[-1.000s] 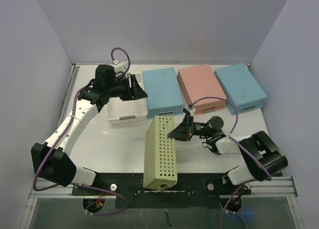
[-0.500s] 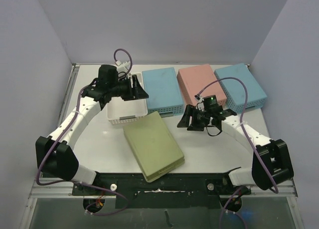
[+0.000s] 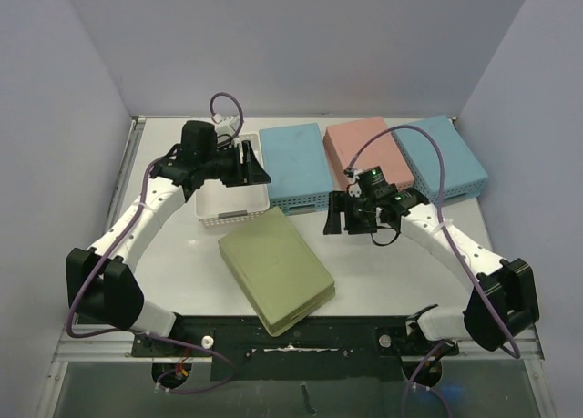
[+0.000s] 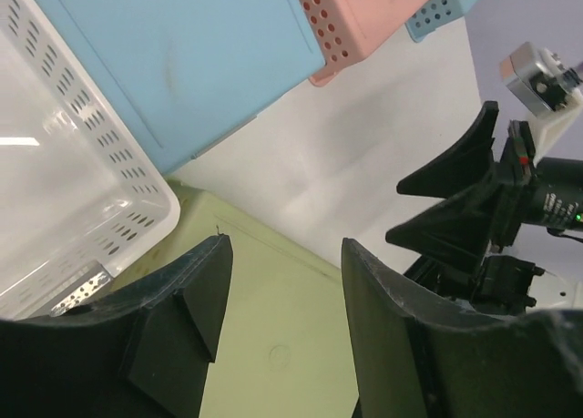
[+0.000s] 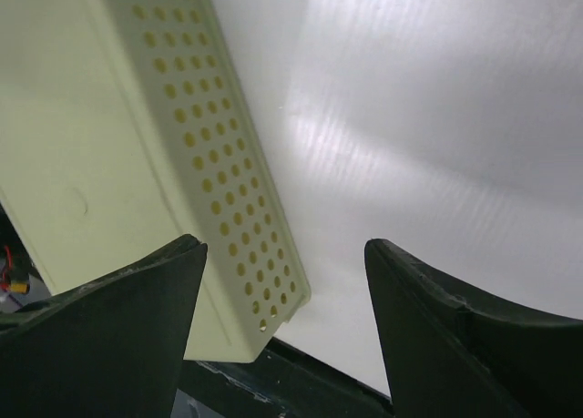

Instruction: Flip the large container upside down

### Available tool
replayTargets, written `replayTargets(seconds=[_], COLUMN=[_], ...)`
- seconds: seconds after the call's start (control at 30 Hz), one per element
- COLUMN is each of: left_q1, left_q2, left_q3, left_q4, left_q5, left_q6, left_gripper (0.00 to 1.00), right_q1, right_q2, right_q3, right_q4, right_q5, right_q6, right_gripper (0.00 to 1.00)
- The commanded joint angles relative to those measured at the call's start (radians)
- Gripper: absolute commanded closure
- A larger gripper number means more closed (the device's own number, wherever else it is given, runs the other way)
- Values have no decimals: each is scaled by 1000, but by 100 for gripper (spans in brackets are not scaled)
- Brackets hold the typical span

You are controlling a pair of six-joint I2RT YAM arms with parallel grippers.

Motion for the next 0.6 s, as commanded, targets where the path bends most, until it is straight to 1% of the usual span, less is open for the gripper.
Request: replayTargets(seconds=[0.0, 0.13, 0.3, 0.4, 0.5, 0.57], left_q1=[-6, -5, 3, 13, 23, 36], left_q2=[-39, -51, 8, 53, 79, 78], left_q3=[-12, -5, 11, 67, 117, 129], left_q4=[-16, -14, -46, -97, -151, -170], left_q5=[-41, -54, -168, -231, -283, -300], left_q6=[33, 25, 24, 45, 71, 81], left_gripper=[50, 50, 47, 46, 46, 46], right_q1=[113, 202, 319, 393, 427, 435], right_q2=[23, 93, 210, 315, 414, 447], right_q3=[18, 4, 55, 156, 298, 375], right_q4=[-12, 19, 131, 184, 290, 312], right_q5=[-1, 6, -45, -88, -214, -258], right_q6=[-57, -33, 9, 16, 31, 29], right_gripper=[28, 28, 28, 28, 29, 29])
